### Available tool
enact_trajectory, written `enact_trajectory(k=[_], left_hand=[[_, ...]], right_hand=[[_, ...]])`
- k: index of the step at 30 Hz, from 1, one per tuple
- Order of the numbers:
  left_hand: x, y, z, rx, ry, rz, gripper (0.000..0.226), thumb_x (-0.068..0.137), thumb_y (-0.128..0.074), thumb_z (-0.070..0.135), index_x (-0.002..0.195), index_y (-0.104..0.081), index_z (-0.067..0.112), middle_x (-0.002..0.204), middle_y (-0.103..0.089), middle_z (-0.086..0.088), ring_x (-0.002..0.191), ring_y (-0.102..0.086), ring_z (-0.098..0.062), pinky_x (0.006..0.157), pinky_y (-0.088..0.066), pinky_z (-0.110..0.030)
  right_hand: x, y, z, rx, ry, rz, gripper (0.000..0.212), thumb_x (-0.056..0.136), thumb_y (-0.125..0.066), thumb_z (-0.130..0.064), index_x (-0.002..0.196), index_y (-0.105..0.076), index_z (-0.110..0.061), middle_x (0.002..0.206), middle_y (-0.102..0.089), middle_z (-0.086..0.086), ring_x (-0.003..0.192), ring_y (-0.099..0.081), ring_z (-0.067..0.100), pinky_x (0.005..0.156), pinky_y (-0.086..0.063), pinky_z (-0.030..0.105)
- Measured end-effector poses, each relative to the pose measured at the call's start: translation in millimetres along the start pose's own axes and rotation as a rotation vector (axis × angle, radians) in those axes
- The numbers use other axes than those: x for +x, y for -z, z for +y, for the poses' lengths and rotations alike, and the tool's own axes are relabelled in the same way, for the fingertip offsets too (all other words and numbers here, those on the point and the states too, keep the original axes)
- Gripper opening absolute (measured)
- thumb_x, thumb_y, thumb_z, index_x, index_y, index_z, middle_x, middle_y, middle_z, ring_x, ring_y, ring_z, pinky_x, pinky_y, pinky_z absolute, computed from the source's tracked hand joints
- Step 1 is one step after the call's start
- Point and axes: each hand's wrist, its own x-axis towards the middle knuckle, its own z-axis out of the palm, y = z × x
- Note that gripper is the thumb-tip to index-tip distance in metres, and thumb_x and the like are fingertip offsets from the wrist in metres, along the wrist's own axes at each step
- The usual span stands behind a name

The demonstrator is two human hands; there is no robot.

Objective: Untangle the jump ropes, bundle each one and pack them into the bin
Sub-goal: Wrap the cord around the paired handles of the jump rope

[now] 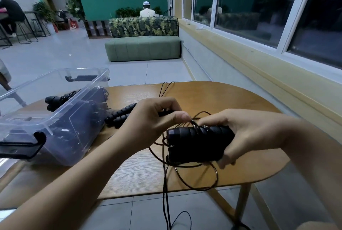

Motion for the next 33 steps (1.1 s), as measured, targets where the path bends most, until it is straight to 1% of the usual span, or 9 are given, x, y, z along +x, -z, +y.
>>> enact_trajectory(k=[4,6,10,12,16,21,27,30,33], left_hand=[[0.9,-3.3,-11.2,-0.027,0.031,0.004,0.021,0.097,-0.063,0.03,0.077,-0.066,0.023,0.071,-0.064,-0.004,0.068,-0.057,-0.019,0.065,-0.045,-0.033],[1.7,-12.7,-15.8,-0.069,0.135,0.05,0.025,0.092,-0.059,0.017,0.068,-0.058,0.024,0.059,-0.053,0.008,0.057,-0.046,-0.014,0.055,-0.04,-0.041],[0.7,-27.8,-9.2,-0.083,0.156,-0.051,0.033,0.11,-0.049,0.045,0.086,-0.064,0.03,0.061,-0.039,0.008,0.055,-0.034,-0.019,0.051,-0.028,-0.042],[-0.5,-29.5,-4.0,0.054,0.133,-0.096,0.026,0.112,-0.047,0.04,0.101,-0.067,0.028,0.062,-0.043,0.011,0.053,-0.04,-0.015,0.052,-0.032,-0.033],[-1.8,-28.0,4.2,0.365,0.076,-0.114,0.02,0.109,-0.052,0.038,0.106,-0.07,0.031,0.066,-0.057,0.024,0.057,-0.051,-0.006,0.052,-0.035,-0.019],[-0.1,-16.1,5.3,0.401,0.019,-0.063,0.015,0.104,-0.065,0.04,0.098,-0.073,0.029,0.062,-0.057,0.017,0.058,-0.053,-0.007,0.053,-0.036,-0.019],[0.3,-7.3,6.2,0.246,0.064,-0.001,0.014,0.091,-0.081,0.034,0.082,-0.074,0.027,0.062,-0.061,0.015,0.056,-0.052,-0.003,0.054,-0.038,-0.016],[0.1,-7.0,8.6,0.067,0.066,-0.039,0.014,0.087,-0.085,0.028,0.081,-0.074,0.022,0.07,-0.072,0.003,0.065,-0.07,-0.013,0.064,-0.06,-0.039],[-1.6,-3.2,7.7,-0.04,0.02,-0.061,0.019,0.086,-0.083,0.036,0.08,-0.07,0.023,0.069,-0.069,0.002,0.062,-0.064,-0.015,0.06,-0.055,-0.045]], right_hand=[[-5.7,1.9,-4.9,0.194,0.146,0.023,0.059,0.088,-0.073,0.021,0.14,-0.057,-0.002,0.112,-0.073,0.024,0.088,-0.072,0.028,0.068,-0.058,0.037],[-3.8,0.6,-3.5,0.28,0.213,0.124,0.059,0.087,-0.072,0.019,0.14,-0.056,-0.002,0.116,-0.072,0.029,0.089,-0.072,0.031,0.068,-0.059,0.034],[3.6,1.4,5.3,0.383,0.225,0.495,0.065,0.081,-0.083,0.008,0.139,-0.055,-0.005,0.115,-0.074,0.027,0.093,-0.074,0.039,0.07,-0.061,0.035],[6.2,4.6,8.7,0.384,0.193,0.678,0.063,0.083,-0.079,0.005,0.139,-0.053,-0.009,0.112,-0.076,0.024,0.092,-0.076,0.039,0.07,-0.061,0.037],[8.9,15.4,22.2,0.234,0.014,0.866,0.062,0.086,-0.08,0.007,0.134,-0.053,-0.02,0.104,-0.079,0.016,0.088,-0.079,0.034,0.069,-0.062,0.043],[8.0,17.9,33.4,-0.043,-0.176,0.693,0.052,0.082,-0.081,0.008,0.117,-0.058,-0.023,0.092,-0.08,0.008,0.078,-0.079,0.023,0.069,-0.066,0.042],[2.8,11.7,24.9,-0.094,-0.237,0.267,0.046,0.086,-0.083,-0.001,0.117,-0.067,-0.031,0.105,-0.078,0.007,0.089,-0.08,0.028,0.07,-0.064,0.041],[0.5,7.2,16.1,-0.073,-0.191,0.107,0.041,0.087,-0.083,-0.002,0.115,-0.068,-0.029,0.105,-0.076,0.008,0.09,-0.079,0.031,0.067,-0.06,0.041],[-4.1,5.6,8.8,0.004,-0.131,0.03,0.038,0.089,-0.082,0.001,0.116,-0.067,-0.022,0.105,-0.075,0.011,0.088,-0.077,0.033,0.064,-0.057,0.041]])
